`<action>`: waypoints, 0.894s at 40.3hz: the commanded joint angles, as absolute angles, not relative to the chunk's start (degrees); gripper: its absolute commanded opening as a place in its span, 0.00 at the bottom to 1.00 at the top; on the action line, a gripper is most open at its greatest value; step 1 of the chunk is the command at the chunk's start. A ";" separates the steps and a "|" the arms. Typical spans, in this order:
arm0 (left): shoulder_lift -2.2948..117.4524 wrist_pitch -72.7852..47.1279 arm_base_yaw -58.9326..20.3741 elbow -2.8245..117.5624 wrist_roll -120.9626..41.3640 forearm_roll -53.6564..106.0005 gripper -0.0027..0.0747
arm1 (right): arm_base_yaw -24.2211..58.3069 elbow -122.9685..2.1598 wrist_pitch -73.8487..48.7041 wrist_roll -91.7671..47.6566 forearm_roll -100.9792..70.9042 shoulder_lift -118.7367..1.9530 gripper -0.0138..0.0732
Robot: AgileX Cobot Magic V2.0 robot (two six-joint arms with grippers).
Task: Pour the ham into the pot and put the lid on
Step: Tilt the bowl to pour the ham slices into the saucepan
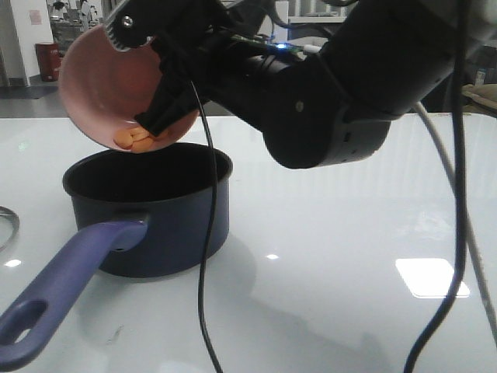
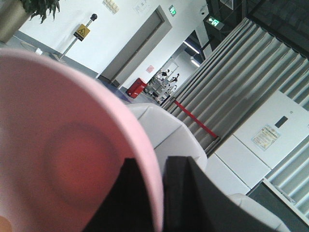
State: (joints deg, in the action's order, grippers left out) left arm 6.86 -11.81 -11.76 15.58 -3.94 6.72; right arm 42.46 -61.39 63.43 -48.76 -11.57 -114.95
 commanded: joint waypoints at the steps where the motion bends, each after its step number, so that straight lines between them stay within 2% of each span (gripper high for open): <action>1: 7.37 -7.30 -12.19 17.11 -3.86 6.77 0.23 | 42.36 -62.44 74.57 -50.77 -10.87 -110.54 0.32; 18: 7.37 -7.35 -12.19 17.11 -3.86 6.77 0.23 | 42.60 -62.49 74.57 -53.23 -10.07 -104.27 0.32; 30: 7.37 -7.35 -12.19 17.11 -3.86 6.77 0.23 | 40.89 -63.75 74.52 -53.08 -10.14 -104.81 0.32; 36: 7.37 -7.35 -12.19 17.11 -3.86 6.77 0.23 | 40.99 -63.53 73.80 -43.16 -15.73 -104.81 0.32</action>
